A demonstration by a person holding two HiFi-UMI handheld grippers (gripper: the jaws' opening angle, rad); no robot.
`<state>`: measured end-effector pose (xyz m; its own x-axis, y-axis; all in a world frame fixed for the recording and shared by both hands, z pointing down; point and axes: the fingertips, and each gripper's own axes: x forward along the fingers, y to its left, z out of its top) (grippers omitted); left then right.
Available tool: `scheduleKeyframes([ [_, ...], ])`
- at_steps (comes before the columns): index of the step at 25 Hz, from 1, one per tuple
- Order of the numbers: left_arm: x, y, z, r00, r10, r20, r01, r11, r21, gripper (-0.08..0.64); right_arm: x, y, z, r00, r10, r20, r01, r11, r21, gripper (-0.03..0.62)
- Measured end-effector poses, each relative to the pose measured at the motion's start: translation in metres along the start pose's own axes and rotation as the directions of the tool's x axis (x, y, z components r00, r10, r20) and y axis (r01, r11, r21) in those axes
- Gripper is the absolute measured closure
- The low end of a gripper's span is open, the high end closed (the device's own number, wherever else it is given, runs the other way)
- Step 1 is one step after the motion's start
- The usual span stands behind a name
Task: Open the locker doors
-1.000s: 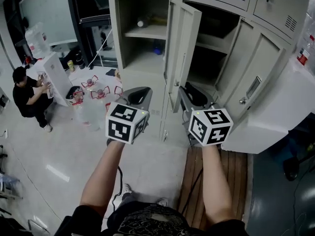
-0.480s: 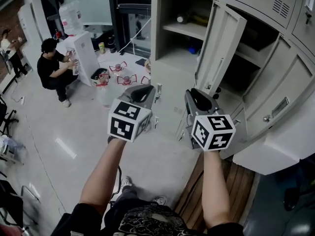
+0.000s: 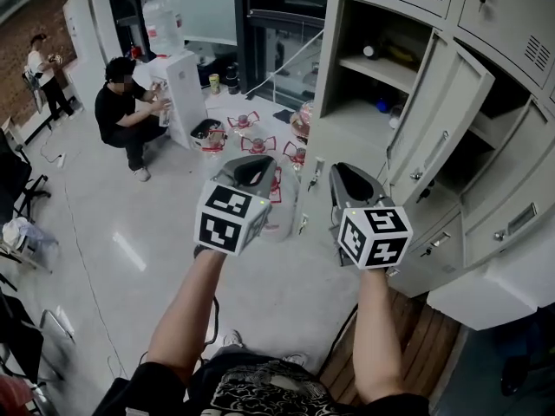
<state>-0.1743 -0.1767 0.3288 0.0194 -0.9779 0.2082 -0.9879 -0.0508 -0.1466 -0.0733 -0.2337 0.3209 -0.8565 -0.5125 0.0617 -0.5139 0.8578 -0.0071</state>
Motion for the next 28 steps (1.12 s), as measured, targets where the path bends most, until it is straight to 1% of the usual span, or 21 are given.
scheduleKeyframes([
  [5,-0.017,0.046,-0.007,0.999,0.033,0.015,-0.033,0.999,0.003,0.560,0.028,0.033,0.002,1.000,0.007,-0.003,-0.007,1.000,0.001,0.578],
  [8,-0.027,0.067,-0.012,0.999,0.030,0.011,-0.030,1.000,0.004,0.560,0.043,0.049,0.003,1.000,-0.005,-0.009,0.005,1.000,-0.012,0.592],
  [14,-0.040,0.106,-0.024,0.999,0.040,0.008,-0.040,0.999,-0.002,0.560,0.065,0.074,0.001,1.000,-0.022,-0.022,0.022,0.999,-0.024,0.594],
  [17,-0.044,0.115,-0.030,1.000,0.031,0.001,-0.031,0.999,0.005,0.560,0.070,0.082,-0.001,0.999,-0.034,-0.026,0.033,0.999,-0.027,0.594],
  [20,-0.048,0.121,-0.037,1.000,0.005,0.000,-0.005,1.000,-0.012,0.560,0.073,0.091,-0.003,0.999,-0.043,-0.029,0.042,0.999,-0.027,0.594],
  [28,-0.052,0.136,-0.039,0.999,-0.030,0.012,0.030,1.000,-0.005,0.560,0.078,0.104,0.000,0.996,-0.080,-0.027,0.079,0.996,-0.031,0.594],
])
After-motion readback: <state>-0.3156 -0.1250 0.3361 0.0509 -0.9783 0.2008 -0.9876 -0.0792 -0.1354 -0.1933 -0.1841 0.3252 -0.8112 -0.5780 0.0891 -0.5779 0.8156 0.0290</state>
